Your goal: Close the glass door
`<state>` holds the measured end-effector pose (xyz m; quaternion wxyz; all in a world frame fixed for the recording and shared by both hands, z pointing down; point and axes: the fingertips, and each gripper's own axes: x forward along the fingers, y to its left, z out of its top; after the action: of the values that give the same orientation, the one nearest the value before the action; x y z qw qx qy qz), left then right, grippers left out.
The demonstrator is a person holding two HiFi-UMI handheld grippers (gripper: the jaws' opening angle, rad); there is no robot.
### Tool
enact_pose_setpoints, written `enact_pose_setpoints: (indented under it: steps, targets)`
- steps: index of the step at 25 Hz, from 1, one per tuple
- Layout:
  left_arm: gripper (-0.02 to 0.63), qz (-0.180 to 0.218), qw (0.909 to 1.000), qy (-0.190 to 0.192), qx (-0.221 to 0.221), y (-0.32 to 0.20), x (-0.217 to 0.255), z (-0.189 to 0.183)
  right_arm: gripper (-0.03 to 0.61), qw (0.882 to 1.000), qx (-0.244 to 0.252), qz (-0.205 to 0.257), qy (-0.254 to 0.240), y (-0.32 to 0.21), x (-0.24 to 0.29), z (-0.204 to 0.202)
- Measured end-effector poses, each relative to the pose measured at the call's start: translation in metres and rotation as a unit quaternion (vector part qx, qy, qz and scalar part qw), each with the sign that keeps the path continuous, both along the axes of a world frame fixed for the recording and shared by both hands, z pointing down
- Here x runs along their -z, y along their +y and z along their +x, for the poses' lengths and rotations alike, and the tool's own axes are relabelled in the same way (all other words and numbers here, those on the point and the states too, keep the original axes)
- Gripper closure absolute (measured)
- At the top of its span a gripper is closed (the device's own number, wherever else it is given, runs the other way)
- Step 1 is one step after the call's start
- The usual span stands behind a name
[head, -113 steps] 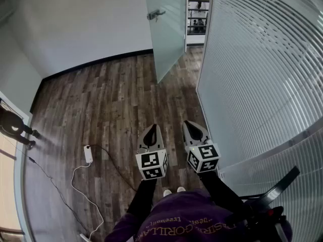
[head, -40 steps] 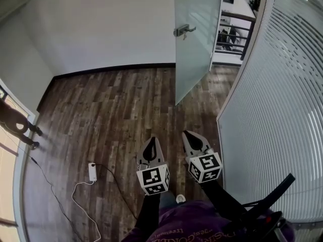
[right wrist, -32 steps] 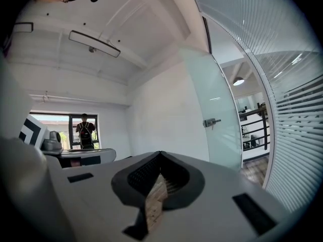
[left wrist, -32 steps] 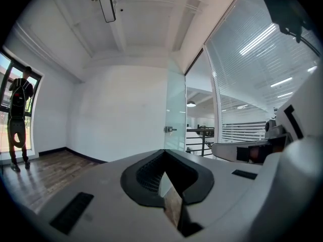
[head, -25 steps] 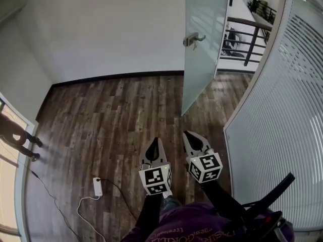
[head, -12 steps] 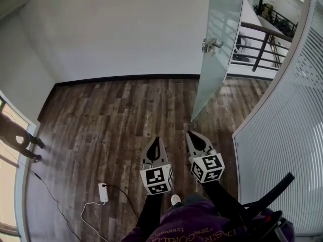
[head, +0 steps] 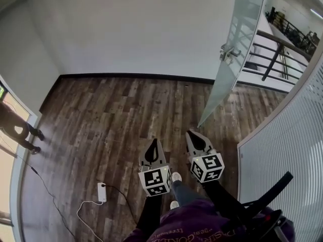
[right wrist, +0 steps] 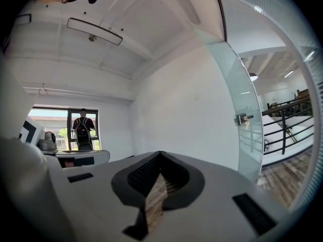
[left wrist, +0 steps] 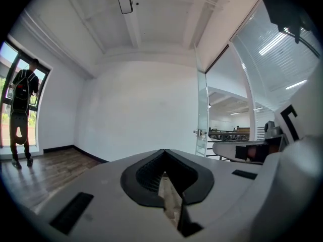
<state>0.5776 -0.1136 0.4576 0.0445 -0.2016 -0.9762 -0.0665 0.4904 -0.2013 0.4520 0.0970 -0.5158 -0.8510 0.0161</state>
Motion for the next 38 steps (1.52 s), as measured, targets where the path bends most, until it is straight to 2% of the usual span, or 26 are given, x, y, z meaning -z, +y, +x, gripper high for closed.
enact_pose_setpoints:
  steps: [5, 10, 18, 25, 31, 38]
  targets:
    - [0.613, 0.001, 0.9996, 0.001, 0.028, 0.052, 0.006, -0.035, 0.581, 1.000, 0.016, 0.003, -0.001, 0.052, 0.005, -0.040]
    - [0.613, -0.005, 0.9993, -0.001, 0.038, 0.092, 0.013, -0.085, 0.581, 0.999, 0.034, 0.001, -0.002, 0.097, 0.009, -0.089]
    - [0.613, -0.008, 0.9988, 0.008, 0.047, 0.133, 0.013, -0.151, 0.581, 0.999, 0.040, 0.011, -0.009, 0.137, 0.006, -0.157]
    - [0.612, -0.011, 0.9986, 0.013, 0.051, 0.159, 0.010, -0.181, 0.581, 0.998, 0.053, 0.016, -0.021, 0.167, 0.003, -0.185]
    - [0.612, -0.013, 0.9991, 0.013, 0.038, 0.180, 0.006, -0.203, 0.581, 0.999, 0.039, 0.022, -0.026, 0.189, -0.002, -0.208]
    - [0.612, -0.014, 0.9997, 0.009, 0.019, 0.231, 0.005, -0.240, 0.581, 0.999, 0.013, 0.017, -0.026, 0.234, -0.003, -0.242]
